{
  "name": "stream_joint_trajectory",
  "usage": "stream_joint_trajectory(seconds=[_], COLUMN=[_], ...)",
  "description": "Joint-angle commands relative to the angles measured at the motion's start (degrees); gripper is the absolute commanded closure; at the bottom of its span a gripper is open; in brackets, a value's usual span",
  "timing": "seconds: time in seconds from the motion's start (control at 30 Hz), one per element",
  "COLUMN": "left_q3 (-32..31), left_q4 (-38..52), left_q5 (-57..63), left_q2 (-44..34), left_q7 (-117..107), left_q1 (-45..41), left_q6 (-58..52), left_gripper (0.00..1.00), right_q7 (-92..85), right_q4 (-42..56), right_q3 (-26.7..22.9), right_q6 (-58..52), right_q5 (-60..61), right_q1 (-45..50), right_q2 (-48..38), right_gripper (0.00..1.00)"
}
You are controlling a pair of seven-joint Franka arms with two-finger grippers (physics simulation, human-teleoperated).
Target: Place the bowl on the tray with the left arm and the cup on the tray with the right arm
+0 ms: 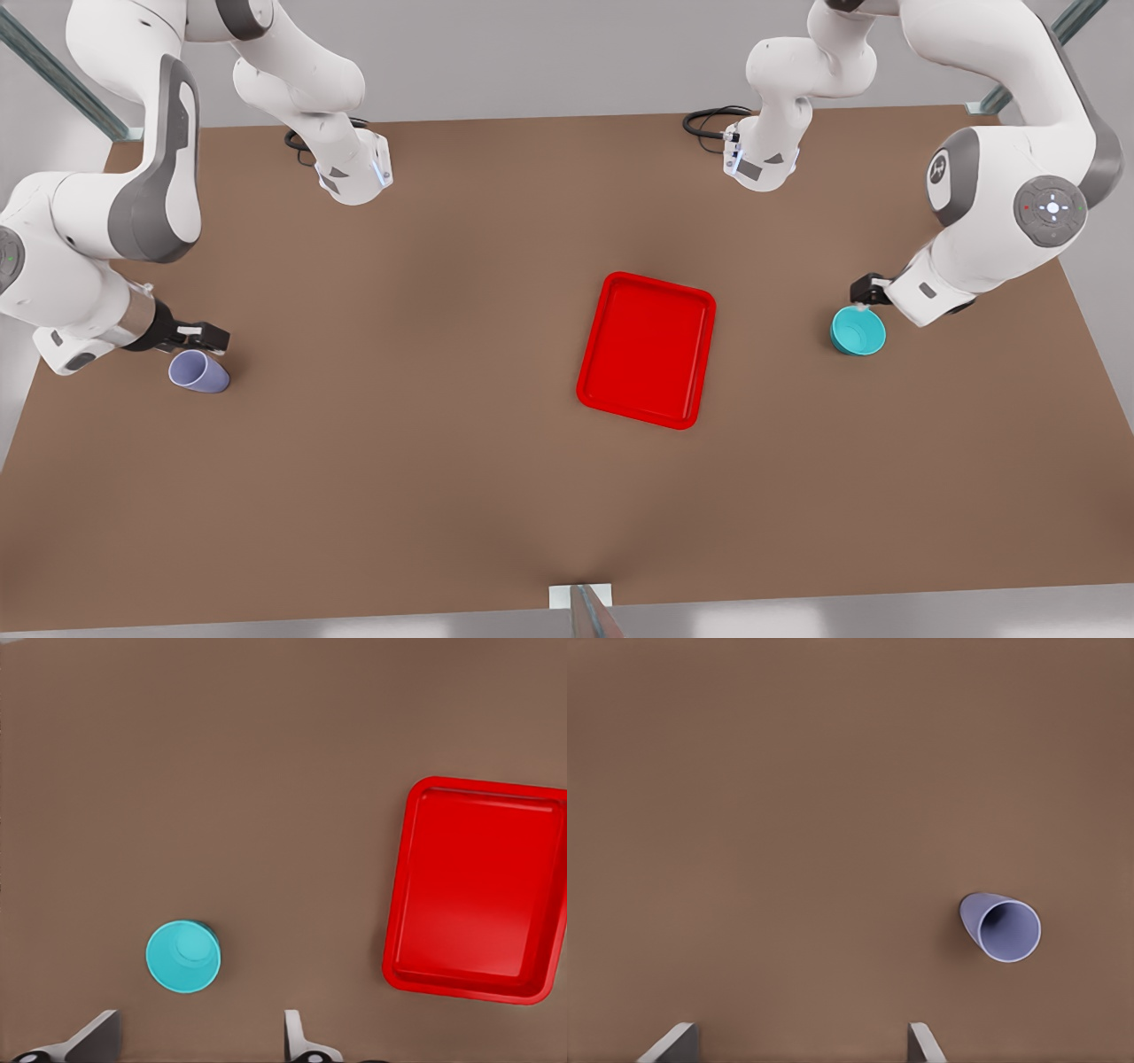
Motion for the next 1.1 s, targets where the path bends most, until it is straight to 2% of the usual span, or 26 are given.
stream_joint_trajectory(seconds=[0.0,0.07,0.13,0.17,0.23,0.33,0.43,0.8,0.83,0.87,0.9,0.93,0.97,1.07], left_q3=[0.0,0.0,2.98,5.71,14.5,14.77,14.77,14.68,14.68,14.68,14.59,14.59,14.59,14.5], left_q4=[0.0,-2.28,-10.54,-17.13,-30.49,-36.74,-37.8,-37.8,-37.8,-37.8,-37.8,-37.8,-37.71,-37.71], left_q5=[1.32,1.41,0.62,-2.36,-11.42,-17.57,-19.95,-21.27,-21.36,-22.06,-22.06,-22.06,-22.06,-22.94], left_q2=[0.0,0.26,0.61,0.52,0.61,1.75,5.62,13.53,13.97,14.58,15.11,15.38,15.55,15.64], left_q7=[0.0,-0.18,0.44,1.58,18.62,27.42,27.42,28.21,28.21,28.21,28.21,28.21,28.12,28.04], left_q1=[-0.04,1.1,3.21,4.62,5.67,8.05,8.31,9.54,9.45,9.54,9.45,9.45,9.54,9.54], left_q6=[-0.02,0.16,2.7,9.2,24.4,33.02,39.53,42.52,42.7,43.22,43.49,43.49,43.49,43.4], left_gripper=[0.0,0.0,0.0,0.0,0.0,0.0,0.0,0.0,0.07,0.3,0.45,0.54,0.63,0.72], right_q7=[0.0,0.0,0.0,0.0,-0.09,-0.09,-0.09,-0.09,-0.09,-0.09,-0.09,-0.09,-0.09,-0.53], right_q4=[0.0,0.0,0.09,0.09,0.09,0.09,0.09,0.18,0.18,0.18,0.18,0.18,0.09,0.18], right_q3=[0.0,0.0,-0.09,-0.09,-0.17,-0.18,-0.18,-0.26,-0.26,-0.26,-0.26,-0.26,-0.26,-0.44], right_q6=[0.0,-0.09,-0.17,-0.18,-0.18,-0.09,-0.09,-0.26,-0.26,-0.26,-0.26,-0.26,-0.26,-0.18], right_q5=[0.0,0.0,0.0,0.0,0.0,0.0,0.0,0.0,0.0,0.0,0.0,0.0,0.0,0.26], right_q1=[0.0,0.0,0.0,0.0,0.0,0.0,0.0,-0.09,-0.09,-0.09,-0.09,0.0,-0.26,-0.7], right_q2=[0.0,0.0,0.0,0.0,0.0,0.08,0.17,0.17,0.17,0.17,0.17,0.17,0.17,0.35], right_gripper=[0.0,0.0,0.0,0.0,0.0,0.0,0.0,0.0,0.0,0.0,0.0,0.0,0.0,0.0])
